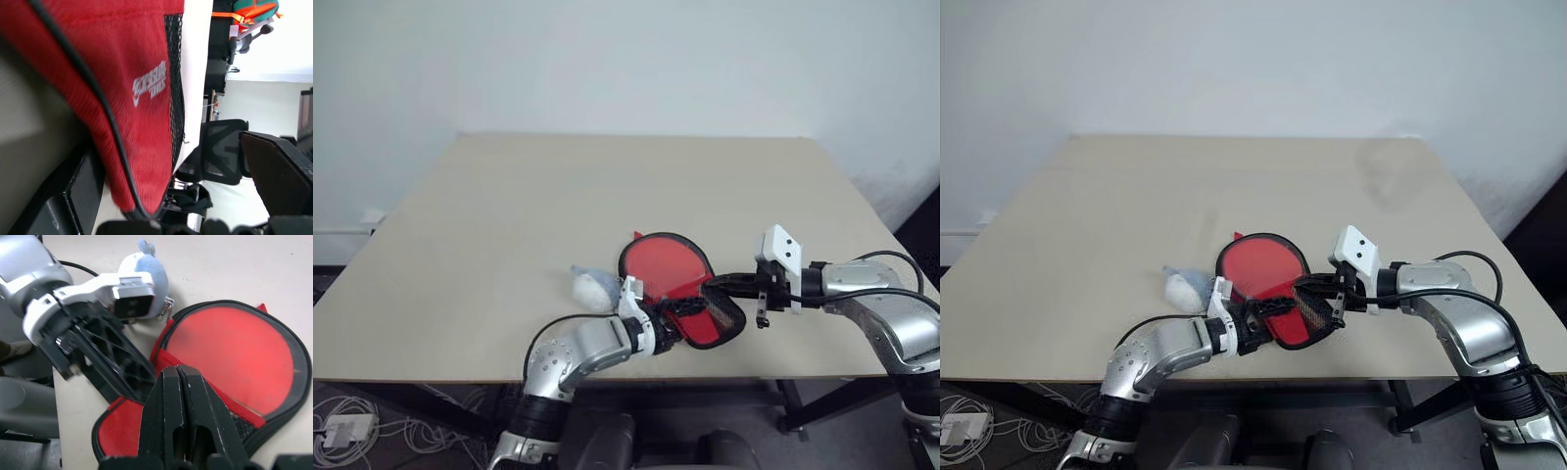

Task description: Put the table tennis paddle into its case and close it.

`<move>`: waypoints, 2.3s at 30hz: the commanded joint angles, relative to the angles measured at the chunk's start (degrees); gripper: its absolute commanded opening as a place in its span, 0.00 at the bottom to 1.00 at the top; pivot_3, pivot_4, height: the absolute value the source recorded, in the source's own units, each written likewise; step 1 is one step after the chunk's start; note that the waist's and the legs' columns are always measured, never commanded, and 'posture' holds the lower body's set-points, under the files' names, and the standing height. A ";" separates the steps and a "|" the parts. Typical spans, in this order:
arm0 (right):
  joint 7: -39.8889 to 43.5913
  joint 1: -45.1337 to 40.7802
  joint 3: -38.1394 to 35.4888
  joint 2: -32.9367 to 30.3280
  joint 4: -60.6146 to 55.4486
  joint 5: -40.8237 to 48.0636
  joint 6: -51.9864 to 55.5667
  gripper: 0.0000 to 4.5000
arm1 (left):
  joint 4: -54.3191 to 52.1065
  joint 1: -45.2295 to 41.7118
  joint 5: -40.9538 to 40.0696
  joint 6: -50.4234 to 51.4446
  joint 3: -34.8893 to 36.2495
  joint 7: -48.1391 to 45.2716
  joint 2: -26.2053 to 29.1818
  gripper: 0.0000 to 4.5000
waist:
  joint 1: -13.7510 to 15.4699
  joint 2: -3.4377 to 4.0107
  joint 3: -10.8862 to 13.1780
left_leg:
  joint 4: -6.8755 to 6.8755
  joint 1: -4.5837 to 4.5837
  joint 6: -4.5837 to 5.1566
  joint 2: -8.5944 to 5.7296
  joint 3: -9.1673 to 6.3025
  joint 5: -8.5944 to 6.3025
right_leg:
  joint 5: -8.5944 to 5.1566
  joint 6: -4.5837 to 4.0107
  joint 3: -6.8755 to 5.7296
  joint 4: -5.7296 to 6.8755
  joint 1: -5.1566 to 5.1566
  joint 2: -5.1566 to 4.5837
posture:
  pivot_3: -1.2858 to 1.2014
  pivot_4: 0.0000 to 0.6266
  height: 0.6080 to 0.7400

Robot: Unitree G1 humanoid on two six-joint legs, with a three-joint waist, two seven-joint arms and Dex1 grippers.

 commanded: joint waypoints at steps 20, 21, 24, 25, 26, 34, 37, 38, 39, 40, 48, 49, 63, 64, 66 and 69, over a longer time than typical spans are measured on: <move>2.86 -5.05 -1.08 -2.31 3.18 -0.81 -2.90 0.00 | 6.98 -0.06 6.38 7.60 4.61 0.21 4.04 0.19 | -0.32 0.04 -0.05 | -0.05 0.03 0.00 0.02 -0.05 0.00 | 0.00 -0.02 0.01 -0.07 -0.13 0.08 | 0.52 0.00 0.75; 2.93 -5.32 -1.05 -2.32 3.35 -0.80 -2.94 0.00 | 7.71 -0.32 7.03 7.93 4.87 -0.32 4.46 0.11 | -0.33 0.10 -0.08 | -0.05 0.05 0.00 0.01 -0.04 0.00 | 0.00 -0.02 0.03 -0.09 -0.12 0.08 | 0.52 0.00 0.75; 2.87 -5.87 -0.89 -2.13 3.56 -0.89 -3.03 0.00 | 9.32 -0.98 9.56 9.31 4.99 -2.84 5.93 0.01 | -0.33 0.18 -0.23 | -0.08 0.12 0.00 0.03 -0.05 0.00 | 0.00 -0.02 -0.01 -0.08 -0.07 0.08 | 0.52 0.00 0.75; 2.84 -5.98 -0.81 -2.06 3.66 -0.93 -3.09 0.00 | 9.70 -1.20 10.35 9.60 4.89 -3.89 6.17 0.01 | -0.36 0.18 -0.26 | -0.10 0.13 0.00 0.03 -0.05 0.00 | 0.04 -0.06 -0.05 -0.08 -0.07 0.10 | 0.52 0.00 0.75; 2.78 -5.99 -0.76 -2.02 3.63 -0.95 -3.12 0.00 | 9.92 -1.29 10.98 10.13 4.76 -5.18 6.51 0.01 | -0.41 0.23 -0.37 | -0.10 0.14 0.00 0.03 -0.02 0.00 | 0.08 -0.10 -0.18 -0.08 -0.07 0.08 | 0.52 0.00 0.75; 2.52 -5.90 -0.54 -1.66 3.71 -1.40 -3.47 0.00 | 7.80 0.24 6.76 17.87 5.62 -11.27 11.06 0.01 | -1.83 0.50 -0.81 | -0.22 0.25 -0.03 0.23 -0.09 -0.01 | 0.10 -0.18 -0.72 -0.05 -0.20 0.06 | 0.52 0.00 0.75; 2.72 -5.73 -0.39 -1.67 3.72 -1.59 -3.54 0.00 | 4.03 2.04 0.11 20.75 4.63 -11.15 14.61 0.01 | -2.61 0.49 -0.80 | -0.26 0.31 -0.06 0.22 -0.09 -0.02 | 0.09 -0.20 -0.63 -0.05 -0.25 0.08 | 0.52 0.00 0.75; 2.79 -5.69 -0.34 -1.68 3.71 -1.63 -3.53 0.00 | 2.49 2.72 -2.63 21.36 3.97 -11.04 16.15 0.01 | -2.83 0.48 -0.80 | -0.27 0.32 -0.11 0.22 -0.06 -0.05 | 0.08 -0.22 -0.55 -0.04 -0.28 0.09 | 0.52 0.00 0.75; 2.88 -5.62 -0.26 -1.70 3.65 -1.63 -3.50 0.00 | 0.81 3.45 -5.55 21.65 3.10 -11.10 18.04 0.01 | -3.18 0.47 -0.80 | -0.28 0.32 -0.18 0.23 -0.02 -0.10 | 0.07 -0.24 -0.44 -0.04 -0.35 0.12 | 0.52 0.00 0.75; 3.00 -5.53 -0.22 -1.76 3.57 -1.59 -3.45 0.00 | -0.79 4.15 -7.61 21.91 2.29 -11.67 19.95 0.01 | -3.28 0.48 -0.79 | -0.30 0.32 -0.23 0.24 -0.02 -0.13 | 0.02 -0.32 -0.41 -0.02 -0.37 0.11 | 0.52 0.00 0.75; 3.76 -5.12 0.60 -1.84 2.98 -1.10 -3.03 0.00 | -8.14 7.56 -9.42 25.35 -1.15 -23.61 31.83 0.01 | -2.27 0.36 -0.70 | -0.25 0.16 -0.22 0.30 0.15 -0.18 | -0.03 -0.40 -0.18 -0.03 -0.64 -0.04 | 0.52 0.00 0.75; 3.89 -5.09 0.76 -1.83 2.89 -1.05 -2.98 0.00 | -9.22 7.85 -9.42 25.90 -1.76 -26.06 33.56 0.01 | -2.27 0.36 -0.70 | -0.26 0.14 -0.22 0.31 0.16 -0.18 | -0.03 -0.40 -0.17 -0.02 -0.70 -0.04 | 0.52 0.00 0.75; 4.23 -4.66 1.78 -1.38 2.03 -0.64 -2.37 0.00 | -7.95 2.43 -7.69 25.26 -10.17 -34.52 43.35 0.01 | -1.84 0.45 -0.59 | -0.35 -0.01 -0.22 0.35 0.31 -0.18 | -0.03 -0.40 -0.05 0.03 -0.98 -0.02 | 0.52 0.00 0.75; 4.27 -4.70 1.77 -1.37 2.12 -0.66 -2.41 0.00 | -7.47 2.00 -6.21 25.11 -10.07 -34.76 42.86 0.01 | -1.80 0.45 -0.59 | -0.36 0.00 -0.22 0.35 0.31 -0.18 | -0.03 -0.40 -0.05 0.04 -0.98 -0.02 | 0.52 0.00 0.75; 4.27 -4.81 1.83 -1.32 2.24 -0.74 -2.47 0.00 | -7.32 1.65 -2.40 24.91 -9.29 -36.34 41.87 0.01 | -1.81 0.45 -0.59 | -0.35 0.00 -0.22 0.34 0.32 -0.17 | -0.02 -0.40 -0.06 0.04 -0.97 -0.01 | 0.52 0.00 0.75; 4.23 -4.92 1.88 -1.25 2.27 -0.79 -2.49 0.00 | -6.62 2.12 0.24 25.07 -8.71 -37.02 41.13 0.01 | -1.81 0.45 -0.59 | -0.34 0.00 -0.22 0.33 0.39 -0.17 | -0.01 -0.39 -0.02 0.04 -0.97 -0.01 | 0.52 0.00 0.75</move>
